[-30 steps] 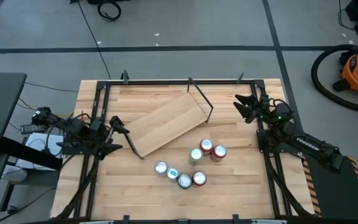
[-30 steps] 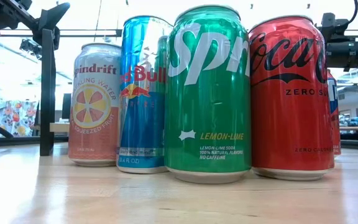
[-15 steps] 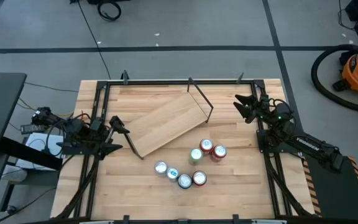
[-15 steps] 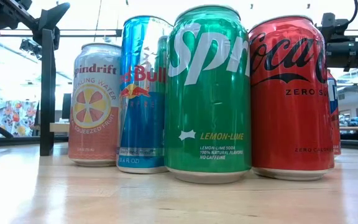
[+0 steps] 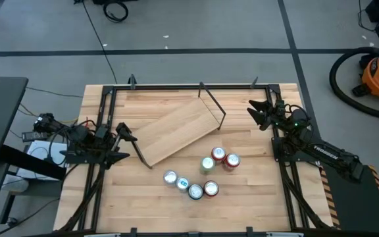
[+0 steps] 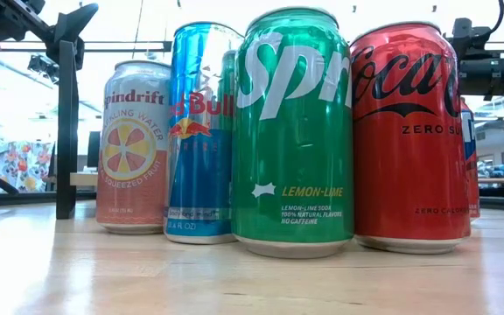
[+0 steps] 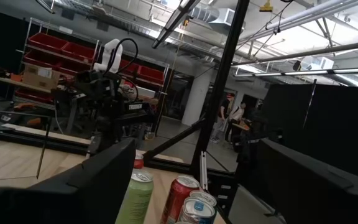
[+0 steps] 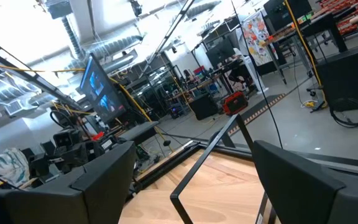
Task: Place canned beverage on shelf
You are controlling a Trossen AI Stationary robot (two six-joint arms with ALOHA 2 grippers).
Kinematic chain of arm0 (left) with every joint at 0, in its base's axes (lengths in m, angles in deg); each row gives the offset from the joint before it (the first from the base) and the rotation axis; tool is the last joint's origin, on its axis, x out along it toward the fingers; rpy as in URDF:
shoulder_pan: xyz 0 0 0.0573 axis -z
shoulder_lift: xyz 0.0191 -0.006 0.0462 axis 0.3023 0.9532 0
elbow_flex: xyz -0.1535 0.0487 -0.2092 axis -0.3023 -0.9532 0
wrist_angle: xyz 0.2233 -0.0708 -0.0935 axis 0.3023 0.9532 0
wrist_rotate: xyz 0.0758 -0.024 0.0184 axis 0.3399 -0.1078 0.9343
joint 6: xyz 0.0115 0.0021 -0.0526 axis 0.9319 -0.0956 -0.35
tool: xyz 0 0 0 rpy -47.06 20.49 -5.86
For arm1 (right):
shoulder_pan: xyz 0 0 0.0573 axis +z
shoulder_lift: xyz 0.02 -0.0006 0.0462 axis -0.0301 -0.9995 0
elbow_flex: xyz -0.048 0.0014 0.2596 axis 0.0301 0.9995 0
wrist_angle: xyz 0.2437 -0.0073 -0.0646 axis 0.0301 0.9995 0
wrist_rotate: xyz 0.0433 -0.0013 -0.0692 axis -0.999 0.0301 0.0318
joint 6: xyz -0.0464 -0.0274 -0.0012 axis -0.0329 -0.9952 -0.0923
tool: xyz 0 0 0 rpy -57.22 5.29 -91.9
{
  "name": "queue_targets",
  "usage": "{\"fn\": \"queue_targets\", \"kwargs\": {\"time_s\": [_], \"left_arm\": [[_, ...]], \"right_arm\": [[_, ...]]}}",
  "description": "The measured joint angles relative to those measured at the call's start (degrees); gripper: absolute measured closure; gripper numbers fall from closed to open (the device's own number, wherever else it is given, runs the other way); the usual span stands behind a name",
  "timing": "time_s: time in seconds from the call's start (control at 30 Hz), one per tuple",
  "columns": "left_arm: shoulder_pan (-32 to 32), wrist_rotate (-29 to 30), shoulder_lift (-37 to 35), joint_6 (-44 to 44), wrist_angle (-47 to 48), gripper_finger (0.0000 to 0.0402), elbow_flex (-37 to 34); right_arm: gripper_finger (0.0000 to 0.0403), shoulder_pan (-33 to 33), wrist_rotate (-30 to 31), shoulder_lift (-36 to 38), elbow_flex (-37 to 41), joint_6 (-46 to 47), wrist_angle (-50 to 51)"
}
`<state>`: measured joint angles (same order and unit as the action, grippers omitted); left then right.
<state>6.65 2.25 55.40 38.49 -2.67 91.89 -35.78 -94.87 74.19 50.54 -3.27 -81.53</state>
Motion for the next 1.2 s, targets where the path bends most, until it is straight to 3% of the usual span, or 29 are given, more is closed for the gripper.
{"fn": "queue_targets", "kwargs": {"time_s": [0.43,0.7,1.2], "left_arm": [[0.0,0.0,0.0,0.3,-0.6,0.0054,0.0],[0.0,0.0,0.0,-0.5,-6.2,0.0054,0.0],[0.0,0.0,0.0,12.0,-7.7,0.0054,0.0]], "right_arm": [[0.0069,0.0,0.0,0.0,0.0,0.0,0.0],[0.0069,0.0,0.0,0.0,0.0,0.0,0.0],[0.0069,0.0,0.0,0.0,0.0,0.0,-0.1]]}}
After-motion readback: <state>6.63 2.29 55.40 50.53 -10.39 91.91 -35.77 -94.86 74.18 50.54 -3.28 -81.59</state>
